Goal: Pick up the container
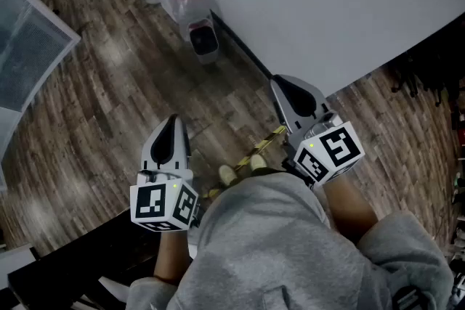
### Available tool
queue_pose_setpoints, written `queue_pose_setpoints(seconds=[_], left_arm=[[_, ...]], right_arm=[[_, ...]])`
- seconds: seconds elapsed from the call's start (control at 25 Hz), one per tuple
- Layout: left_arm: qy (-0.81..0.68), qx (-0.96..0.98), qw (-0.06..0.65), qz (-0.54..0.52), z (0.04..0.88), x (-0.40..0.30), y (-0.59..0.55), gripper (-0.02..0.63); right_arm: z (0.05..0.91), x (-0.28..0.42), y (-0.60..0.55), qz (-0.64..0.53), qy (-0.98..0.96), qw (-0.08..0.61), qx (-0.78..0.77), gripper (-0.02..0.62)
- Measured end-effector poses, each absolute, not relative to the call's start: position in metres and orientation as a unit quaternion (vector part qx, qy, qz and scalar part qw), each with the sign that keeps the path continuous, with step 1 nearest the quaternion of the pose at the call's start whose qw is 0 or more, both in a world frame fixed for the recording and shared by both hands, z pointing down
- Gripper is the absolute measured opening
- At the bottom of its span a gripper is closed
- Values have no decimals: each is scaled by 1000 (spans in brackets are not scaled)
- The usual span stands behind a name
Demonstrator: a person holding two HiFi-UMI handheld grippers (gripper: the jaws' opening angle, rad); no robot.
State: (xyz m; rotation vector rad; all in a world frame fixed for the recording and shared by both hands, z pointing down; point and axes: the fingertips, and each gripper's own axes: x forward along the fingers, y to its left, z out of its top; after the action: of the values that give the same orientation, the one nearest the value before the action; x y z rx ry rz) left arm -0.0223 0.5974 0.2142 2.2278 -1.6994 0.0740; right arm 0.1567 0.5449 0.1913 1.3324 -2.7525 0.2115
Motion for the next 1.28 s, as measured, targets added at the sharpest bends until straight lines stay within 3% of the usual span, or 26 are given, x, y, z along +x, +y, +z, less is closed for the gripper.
queue_pose_setpoints(seconds=[0.76,1.28], left_arm=[[-574,801,168,22,221,-46,591,14],[-579,797,168,33,232,-54,522,14]], right_arm=[[195,132,548,79,-883,29,462,25],[210,118,475,80,-892,23,444,25]])
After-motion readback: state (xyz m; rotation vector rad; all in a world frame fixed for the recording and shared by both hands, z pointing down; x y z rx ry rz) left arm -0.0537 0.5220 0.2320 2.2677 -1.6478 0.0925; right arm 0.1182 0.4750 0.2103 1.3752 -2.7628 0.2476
